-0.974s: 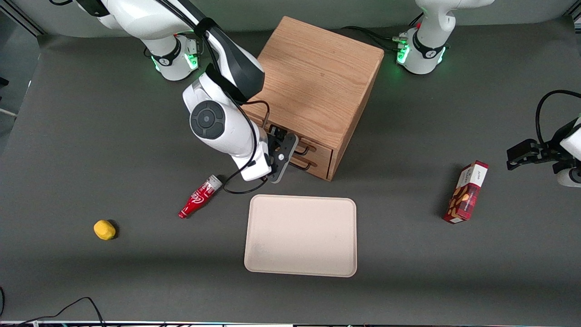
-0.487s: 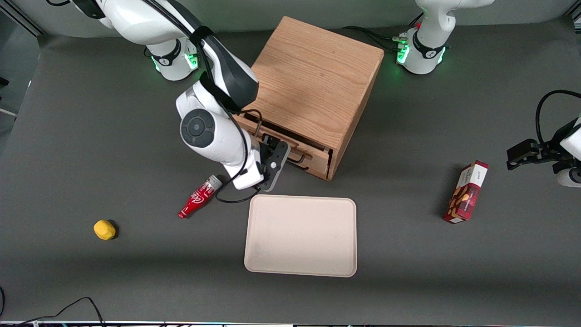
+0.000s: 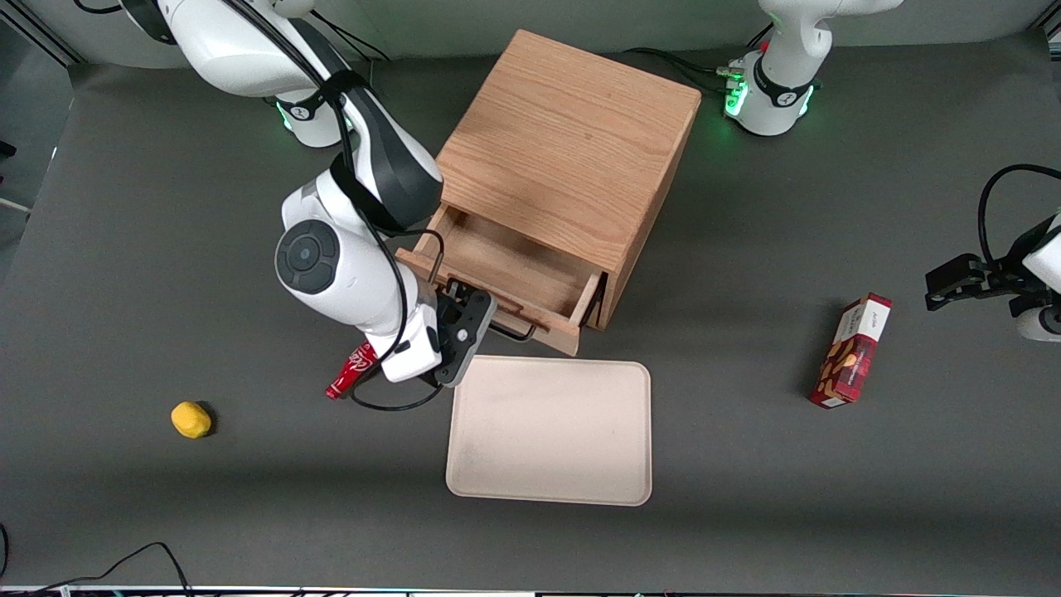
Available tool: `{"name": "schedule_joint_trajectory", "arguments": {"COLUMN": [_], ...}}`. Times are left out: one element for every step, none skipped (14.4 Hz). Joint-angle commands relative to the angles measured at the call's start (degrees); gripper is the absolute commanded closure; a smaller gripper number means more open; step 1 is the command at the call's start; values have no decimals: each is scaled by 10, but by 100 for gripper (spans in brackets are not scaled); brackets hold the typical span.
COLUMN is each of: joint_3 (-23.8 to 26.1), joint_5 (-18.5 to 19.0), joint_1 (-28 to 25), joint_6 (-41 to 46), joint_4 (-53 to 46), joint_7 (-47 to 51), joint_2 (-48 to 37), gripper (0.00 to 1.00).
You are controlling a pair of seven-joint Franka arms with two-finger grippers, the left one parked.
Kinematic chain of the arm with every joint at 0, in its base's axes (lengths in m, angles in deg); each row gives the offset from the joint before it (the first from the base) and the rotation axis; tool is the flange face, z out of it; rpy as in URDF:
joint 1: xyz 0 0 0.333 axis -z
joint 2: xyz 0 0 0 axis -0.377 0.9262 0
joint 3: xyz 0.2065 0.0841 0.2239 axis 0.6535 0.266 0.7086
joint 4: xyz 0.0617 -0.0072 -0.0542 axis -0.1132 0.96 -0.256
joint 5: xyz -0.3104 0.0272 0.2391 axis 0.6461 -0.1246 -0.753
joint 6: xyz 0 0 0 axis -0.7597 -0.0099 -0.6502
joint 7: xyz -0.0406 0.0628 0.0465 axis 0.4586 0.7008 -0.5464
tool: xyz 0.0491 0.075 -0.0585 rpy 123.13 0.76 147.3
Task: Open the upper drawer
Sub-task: 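Pull the upper drawer outward by its handle with the right gripper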
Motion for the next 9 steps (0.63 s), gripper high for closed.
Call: {"name": "schedule_joint_trajectory", "arguments": {"joint_3": [-3, -4, -5, -16, -22, -23, -25, -31, -36], "joint_5": [7, 7, 8, 7, 7, 8, 8, 8, 7], "joint_1": [8, 9, 9, 9, 9, 9, 9, 10, 11], "joint_6": [-5, -10, -21, -36, -48, -53, -61, -70, -78], "joint_4": [-58, -63, -66, -67, -67, -67, -67, -67, -67], "joint_7": [-22, -28, -32, -32, -32, -32, -32, -30, -32], "joint_2": [39, 45, 49, 49, 49, 49, 50, 50, 50], "gripper": [0, 0, 0, 0, 0, 0, 0, 0, 0]}}
